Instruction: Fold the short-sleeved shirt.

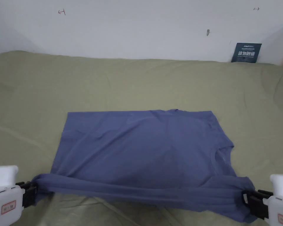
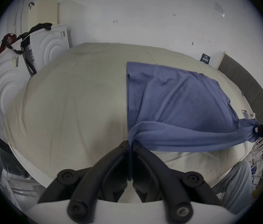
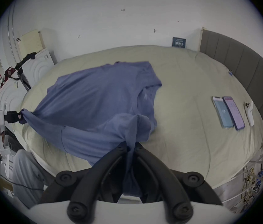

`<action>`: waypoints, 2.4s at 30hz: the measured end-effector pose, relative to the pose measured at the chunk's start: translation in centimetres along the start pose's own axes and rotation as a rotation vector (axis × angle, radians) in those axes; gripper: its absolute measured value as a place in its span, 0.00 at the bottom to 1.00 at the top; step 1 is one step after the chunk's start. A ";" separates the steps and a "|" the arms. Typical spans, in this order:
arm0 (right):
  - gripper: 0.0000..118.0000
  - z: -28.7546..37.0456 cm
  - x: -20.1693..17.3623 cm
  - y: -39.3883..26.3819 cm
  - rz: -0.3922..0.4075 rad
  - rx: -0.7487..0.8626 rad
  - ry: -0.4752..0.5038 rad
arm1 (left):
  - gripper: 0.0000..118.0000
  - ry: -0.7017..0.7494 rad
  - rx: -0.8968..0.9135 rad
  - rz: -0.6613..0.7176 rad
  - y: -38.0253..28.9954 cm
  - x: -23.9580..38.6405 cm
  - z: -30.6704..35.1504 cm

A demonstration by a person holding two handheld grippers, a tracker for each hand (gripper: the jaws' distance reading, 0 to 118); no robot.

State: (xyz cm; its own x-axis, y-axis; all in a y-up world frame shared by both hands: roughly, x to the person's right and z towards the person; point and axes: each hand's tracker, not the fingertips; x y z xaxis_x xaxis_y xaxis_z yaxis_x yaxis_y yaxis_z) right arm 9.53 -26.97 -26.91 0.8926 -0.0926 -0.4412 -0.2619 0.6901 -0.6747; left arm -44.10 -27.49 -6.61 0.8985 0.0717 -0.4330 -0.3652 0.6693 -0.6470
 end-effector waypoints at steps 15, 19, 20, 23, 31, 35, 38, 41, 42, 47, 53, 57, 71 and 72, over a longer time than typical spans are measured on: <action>0.07 -11.9 0.1 13.8 0.012 -0.033 -0.040 | 0.02 -0.007 -0.001 -0.011 11.9 0.6 -10.4; 0.36 -15.4 0.7 14.7 -0.056 -0.100 -0.021 | 0.10 -0.013 -0.027 -0.006 12.7 0.7 -13.9; 0.69 -15.8 0.7 14.6 -0.077 -0.112 -0.029 | 0.35 -0.017 -0.036 -0.002 12.7 0.7 -14.5; 0.97 -15.2 1.0 13.5 -0.104 -0.075 -0.053 | 0.99 -0.006 -0.062 0.024 11.7 0.9 -15.2; 0.02 -9.9 1.8 8.4 -0.090 0.009 -0.099 | 0.00 0.044 0.014 0.014 7.2 0.1 -9.4; 0.02 -8.7 1.8 5.9 -0.089 0.002 -0.091 | 0.00 0.005 -0.012 0.052 5.9 -1.0 -9.5; 0.02 -8.8 2.0 4.7 -0.092 -0.014 -0.087 | 0.11 0.006 -0.034 0.046 5.3 0.4 -9.1; 0.02 -8.9 2.1 4.3 -0.097 -0.028 -0.072 | 1.00 0.004 -0.077 0.055 5.3 0.8 -10.7; 0.02 -9.4 2.8 4.1 -0.104 -0.033 -0.065 | 1.00 0.009 -0.076 0.053 5.4 1.0 -11.1; 0.02 -10.5 3.4 4.4 -0.098 -0.046 -0.063 | 0.94 0.080 -0.151 0.037 6.0 1.7 -14.6; 0.26 -11.3 4.1 5.0 -0.092 -0.043 -0.072 | 0.08 -0.005 -0.115 0.021 6.0 2.5 -14.3; 0.98 -12.2 3.9 5.7 -0.127 -0.080 -0.035 | 0.08 0.018 -0.115 -0.015 6.1 3.4 -14.2; 0.08 -13.0 3.7 5.4 -0.071 -0.124 -0.061 | 0.08 0.000 -0.125 0.007 6.6 2.3 -12.9; 0.08 -12.2 3.7 5.1 -0.072 -0.121 -0.058 | 0.08 -0.003 -0.125 0.004 6.5 2.3 -12.4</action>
State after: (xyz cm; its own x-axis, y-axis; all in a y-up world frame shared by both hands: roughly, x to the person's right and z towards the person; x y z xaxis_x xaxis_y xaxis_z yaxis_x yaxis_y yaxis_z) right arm 7.05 -32.56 -39.22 0.9295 -0.0940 -0.3566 -0.2361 0.5911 -0.7712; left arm -47.45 -32.19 -19.60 0.8977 0.0767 -0.4339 -0.3961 0.5719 -0.7184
